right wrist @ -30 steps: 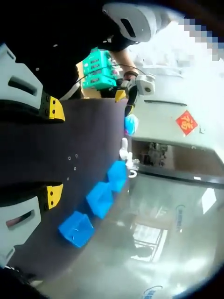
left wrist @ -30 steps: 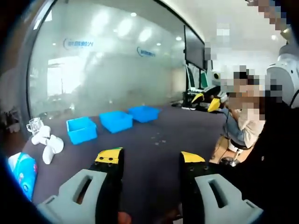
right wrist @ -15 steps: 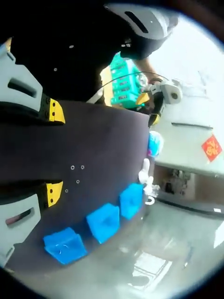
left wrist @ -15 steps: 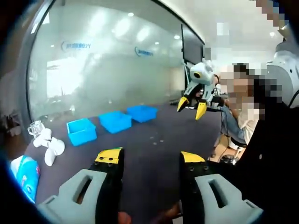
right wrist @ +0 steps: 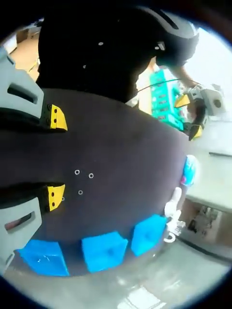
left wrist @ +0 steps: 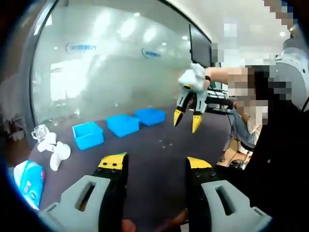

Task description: Sort the screws, nuts, and washers into the corresponding bins

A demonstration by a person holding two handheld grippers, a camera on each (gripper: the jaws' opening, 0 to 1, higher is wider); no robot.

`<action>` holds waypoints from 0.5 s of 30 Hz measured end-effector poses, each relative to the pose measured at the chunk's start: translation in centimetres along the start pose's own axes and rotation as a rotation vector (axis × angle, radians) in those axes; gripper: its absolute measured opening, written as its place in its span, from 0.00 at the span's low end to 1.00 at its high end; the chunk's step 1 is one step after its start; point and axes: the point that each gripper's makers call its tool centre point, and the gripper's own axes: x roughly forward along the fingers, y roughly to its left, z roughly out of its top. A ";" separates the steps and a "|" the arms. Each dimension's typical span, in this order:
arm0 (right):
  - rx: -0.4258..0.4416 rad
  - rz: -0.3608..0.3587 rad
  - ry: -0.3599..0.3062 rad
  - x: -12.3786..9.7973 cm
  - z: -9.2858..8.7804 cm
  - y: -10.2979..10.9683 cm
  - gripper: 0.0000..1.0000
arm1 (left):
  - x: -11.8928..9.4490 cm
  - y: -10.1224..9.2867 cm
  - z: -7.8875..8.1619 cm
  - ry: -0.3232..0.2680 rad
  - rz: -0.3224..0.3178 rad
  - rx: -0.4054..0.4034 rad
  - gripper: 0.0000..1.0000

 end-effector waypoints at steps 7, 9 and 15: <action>-0.057 0.042 0.061 1.9 0.7 -0.5 0.34 | -0.5 0.6 -0.2 0.006 0.016 -0.008 0.45; -0.073 0.055 0.084 2.3 0.6 -0.6 0.34 | -0.5 0.6 -0.3 0.008 0.018 -0.010 0.45; -0.106 0.089 0.123 2.9 0.4 -0.5 0.34 | -0.7 0.5 -0.5 0.022 0.018 -0.007 0.45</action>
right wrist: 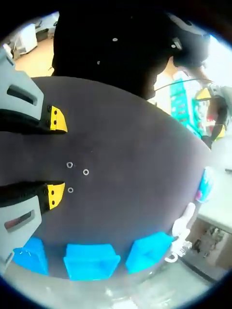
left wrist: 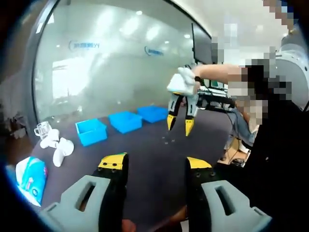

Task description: Sort the screws, nuts, and washers into the corresponding bins

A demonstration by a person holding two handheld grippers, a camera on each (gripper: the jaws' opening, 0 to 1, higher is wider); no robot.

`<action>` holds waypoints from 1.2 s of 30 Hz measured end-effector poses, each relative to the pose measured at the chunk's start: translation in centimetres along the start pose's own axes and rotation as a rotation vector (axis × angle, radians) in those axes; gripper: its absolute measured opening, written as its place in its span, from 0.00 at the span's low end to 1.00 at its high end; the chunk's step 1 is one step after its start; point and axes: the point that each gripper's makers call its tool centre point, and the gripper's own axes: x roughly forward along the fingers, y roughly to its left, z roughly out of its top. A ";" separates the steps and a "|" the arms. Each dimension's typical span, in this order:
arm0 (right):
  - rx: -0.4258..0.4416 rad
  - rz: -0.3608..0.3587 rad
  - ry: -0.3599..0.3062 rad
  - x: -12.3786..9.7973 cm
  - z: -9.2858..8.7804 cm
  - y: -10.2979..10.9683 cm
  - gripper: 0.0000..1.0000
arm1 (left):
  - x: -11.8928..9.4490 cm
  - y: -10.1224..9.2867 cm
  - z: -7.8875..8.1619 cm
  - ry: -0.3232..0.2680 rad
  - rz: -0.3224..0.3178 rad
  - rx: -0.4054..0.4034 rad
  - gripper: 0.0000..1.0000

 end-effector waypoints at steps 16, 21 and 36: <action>-0.097 0.012 0.072 1.5 -0.5 -0.7 0.26 | 0.0 -1.1 0.3 0.011 -0.010 0.007 0.45; -0.095 0.023 0.072 2.1 -0.5 -0.9 0.24 | -0.1 -1.1 0.3 0.015 -0.011 0.004 0.45; -0.097 0.024 0.084 2.8 -1.2 -1.8 0.13 | -0.1 -1.6 -0.2 0.028 -0.013 -0.004 0.44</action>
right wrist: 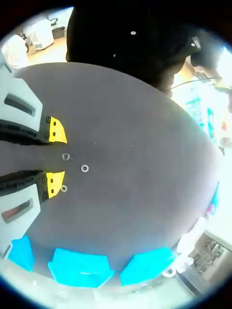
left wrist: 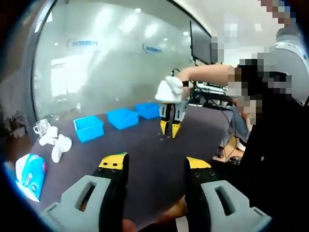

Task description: Sort the screws, nuts, and washers into the corresponding bins

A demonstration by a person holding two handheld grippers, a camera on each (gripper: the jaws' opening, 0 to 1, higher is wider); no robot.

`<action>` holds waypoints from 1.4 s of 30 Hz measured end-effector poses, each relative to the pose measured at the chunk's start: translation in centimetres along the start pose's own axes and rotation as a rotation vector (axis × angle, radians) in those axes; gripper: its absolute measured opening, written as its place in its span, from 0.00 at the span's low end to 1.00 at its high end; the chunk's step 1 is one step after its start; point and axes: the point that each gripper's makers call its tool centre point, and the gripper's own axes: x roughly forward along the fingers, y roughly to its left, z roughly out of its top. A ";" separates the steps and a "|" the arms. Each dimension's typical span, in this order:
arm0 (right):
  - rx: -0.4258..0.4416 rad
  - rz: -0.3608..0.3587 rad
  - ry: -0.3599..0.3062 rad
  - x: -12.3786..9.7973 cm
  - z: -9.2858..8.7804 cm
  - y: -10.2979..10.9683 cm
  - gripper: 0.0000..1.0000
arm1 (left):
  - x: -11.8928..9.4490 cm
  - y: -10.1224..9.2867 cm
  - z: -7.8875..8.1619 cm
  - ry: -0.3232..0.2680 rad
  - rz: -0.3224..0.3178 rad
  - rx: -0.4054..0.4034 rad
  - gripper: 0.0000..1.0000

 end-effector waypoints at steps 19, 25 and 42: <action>0.032 0.028 -0.013 0.6 0.7 0.5 0.02 | -0.1 -0.6 -0.8 0.005 -0.002 -0.021 0.44; 0.041 0.029 -0.015 0.7 0.8 0.6 0.02 | -0.3 -0.6 -0.9 0.001 -0.001 -0.029 0.44; 0.113 -0.038 -0.166 -1.5 1.2 1.4 0.02 | -0.7 -0.3 -0.4 -0.027 0.026 -0.034 0.43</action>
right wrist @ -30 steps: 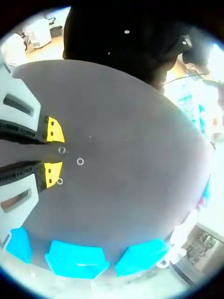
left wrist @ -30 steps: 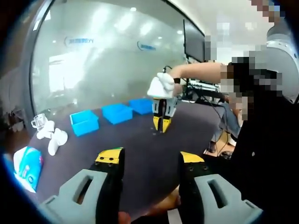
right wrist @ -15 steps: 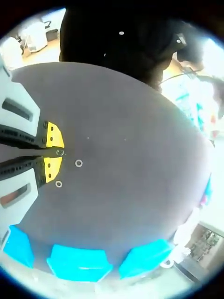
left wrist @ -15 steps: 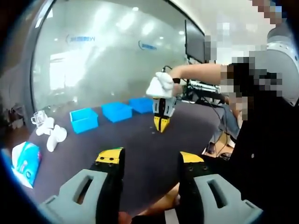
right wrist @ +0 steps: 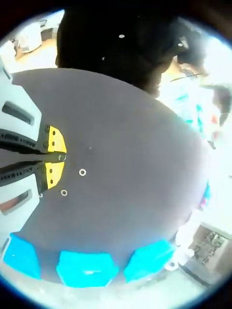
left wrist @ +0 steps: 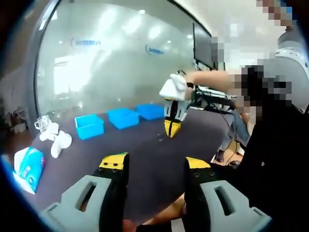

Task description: Sort the screws, nuts, and washers into the corresponding bins

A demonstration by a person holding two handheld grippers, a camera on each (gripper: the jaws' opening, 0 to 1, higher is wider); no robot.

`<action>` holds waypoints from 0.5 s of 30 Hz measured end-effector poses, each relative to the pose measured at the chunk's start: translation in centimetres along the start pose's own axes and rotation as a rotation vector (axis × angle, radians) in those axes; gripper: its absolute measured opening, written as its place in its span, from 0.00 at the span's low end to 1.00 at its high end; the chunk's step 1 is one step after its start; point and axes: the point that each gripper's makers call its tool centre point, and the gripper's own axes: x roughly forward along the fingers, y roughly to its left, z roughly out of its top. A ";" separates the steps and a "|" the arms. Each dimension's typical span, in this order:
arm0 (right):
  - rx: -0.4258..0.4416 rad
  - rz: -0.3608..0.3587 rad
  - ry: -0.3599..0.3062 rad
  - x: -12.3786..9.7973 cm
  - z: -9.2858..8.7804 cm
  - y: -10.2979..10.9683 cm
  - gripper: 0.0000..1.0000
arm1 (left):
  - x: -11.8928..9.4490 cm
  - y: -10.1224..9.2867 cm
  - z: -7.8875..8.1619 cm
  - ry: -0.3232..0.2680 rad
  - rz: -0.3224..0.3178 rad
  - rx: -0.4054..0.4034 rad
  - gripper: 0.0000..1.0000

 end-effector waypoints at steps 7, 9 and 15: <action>0.111 -0.133 -0.213 -3.0 0.8 -0.8 0.02 | -0.1 0.2 0.3 -0.018 0.016 -0.007 0.43; 0.150 -0.174 -0.280 -3.9 1.0 -1.1 0.02 | -0.2 0.3 0.5 -0.025 0.022 -0.005 0.43; 0.247 -0.357 -0.488 -7.1 1.6 -2.3 0.02 | -0.5 1.0 1.0 -0.048 0.048 -0.015 0.43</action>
